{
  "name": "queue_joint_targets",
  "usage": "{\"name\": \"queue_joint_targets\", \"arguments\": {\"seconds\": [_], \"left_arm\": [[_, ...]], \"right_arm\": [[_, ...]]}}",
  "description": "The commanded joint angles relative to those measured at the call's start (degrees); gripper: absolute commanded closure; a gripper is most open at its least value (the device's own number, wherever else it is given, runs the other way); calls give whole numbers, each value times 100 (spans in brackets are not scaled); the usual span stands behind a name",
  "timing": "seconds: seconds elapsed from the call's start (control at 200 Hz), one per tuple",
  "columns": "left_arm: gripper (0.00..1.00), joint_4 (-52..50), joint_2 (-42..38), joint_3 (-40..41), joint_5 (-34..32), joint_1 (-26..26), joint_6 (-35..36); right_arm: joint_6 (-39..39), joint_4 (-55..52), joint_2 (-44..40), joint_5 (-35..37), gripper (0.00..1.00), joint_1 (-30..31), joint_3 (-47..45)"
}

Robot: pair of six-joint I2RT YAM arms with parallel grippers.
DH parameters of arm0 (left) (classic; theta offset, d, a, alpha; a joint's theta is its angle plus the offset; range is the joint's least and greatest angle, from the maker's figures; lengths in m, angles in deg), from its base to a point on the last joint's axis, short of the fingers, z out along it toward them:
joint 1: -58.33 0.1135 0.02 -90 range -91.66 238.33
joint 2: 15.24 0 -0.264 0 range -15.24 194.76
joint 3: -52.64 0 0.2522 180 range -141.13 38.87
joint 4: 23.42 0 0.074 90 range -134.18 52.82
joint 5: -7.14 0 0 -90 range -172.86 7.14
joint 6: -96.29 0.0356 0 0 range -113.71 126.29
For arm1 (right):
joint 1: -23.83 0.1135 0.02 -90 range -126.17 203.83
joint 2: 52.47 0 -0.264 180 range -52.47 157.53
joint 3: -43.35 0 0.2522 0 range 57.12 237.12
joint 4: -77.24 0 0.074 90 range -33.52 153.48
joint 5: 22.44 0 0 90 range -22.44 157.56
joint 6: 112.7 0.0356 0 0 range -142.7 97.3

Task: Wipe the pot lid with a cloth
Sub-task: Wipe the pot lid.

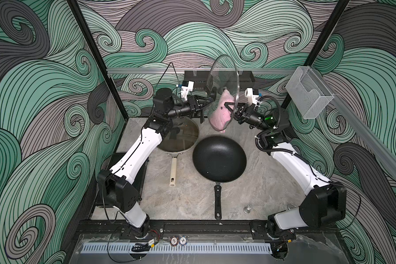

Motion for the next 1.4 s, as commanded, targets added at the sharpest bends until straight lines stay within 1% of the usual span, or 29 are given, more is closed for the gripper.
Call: {"name": "queue_joint_targets", "arguments": {"seconds": [0.0,0.08,0.15,0.24,0.35,0.425,0.565,0.615,0.665,0.705,0.76,0.78,0.806,0.821,0.851,0.886,0.906,0.931,0.976,1.031,1.106,1.136,1.171,1.231,1.276,1.326,1.361,1.396], "left_arm": [[100,1645,-161,-537,31,-81,-249],[100,1744,-104,-630,71,-138,-444],[100,1976,-72,-631,10,-237,-659],[100,2038,-43,-688,27,-393,-839],[100,2038,-89,-613,13,-573,-917],[100,2237,-156,-391,-46,-629,-1104],[100,3059,-242,135,-161,-670,-1707],[100,3081,-296,272,-187,-675,-1720],[100,2923,-374,369,-192,-676,-1504],[100,2642,-453,410,-198,-667,-1222],[100,1819,-561,324,-199,-658,-628],[100,1311,-590,233,-232,-658,-354],[100,602,-590,37,-314,-665,230],[100,-120,-575,-122,-428,-677,523],[100,-1215,-498,-440,-779,-743,1237],[100,-2393,-307,-830,-1189,-833,1849],[100,-2714,-158,-1004,-1178,-867,2074],[100,-2740,8,-1093,-987,-890,2126],[100,-2584,163,-1084,-864,-919,1984],[100,-1955,188,-882,-789,-976,1800],[100,-2449,173,-1048,-1099,-1000,2265],[100,-2359,127,-956,-1130,-973,2261],[100,-1780,53,-669,-1009,-905,1893],[100,-300,-18,-116,-803,-785,865],[100,578,0,89,-800,-717,221],[100,1160,45,147,-894,-653,-348],[100,1495,63,138,-944,-633,-544],[100,1597,46,75,-1001,-614,-663]], "right_arm": [[258,436,14,-68,100,22,-69],[238,456,129,-82,100,49,10],[68,292,234,-70,100,49,94],[-130,143,428,-77,100,40,292],[-136,279,792,-78,100,40,632],[-108,414,976,-47,100,23,842],[21,719,1222,102,100,-45,1183],[78,820,1300,99,100,-46,1328],[129,878,1364,90,100,-56,1438],[122,849,1352,89,100,-71,1482],[68,792,1274,95,100,-80,1448],[65,746,1232,96,100,-74,1401],[55,707,1175,101,100,-62,1335],[65,719,1136,96,100,-49,1285],[136,790,1047,85,100,-7,1163],[244,891,935,156,100,75,926],[281,928,860,189,100,129,774],[292,962,774,230,100,207,570],[197,905,644,269,100,341,265],[14,674,501,236,100,386,8],[-90,558,316,313,100,283,-250],[-103,556,248,349,100,242,-307],[-116,521,196,383,100,196,-355],[-130,536,184,361,100,142,-371],[-13,729,210,359,100,85,-403],[373,1353,280,450,100,8,-488],[761,1955,373,542,100,-66,-539],[1184,2566,510,661,100,-136,-547]]}}
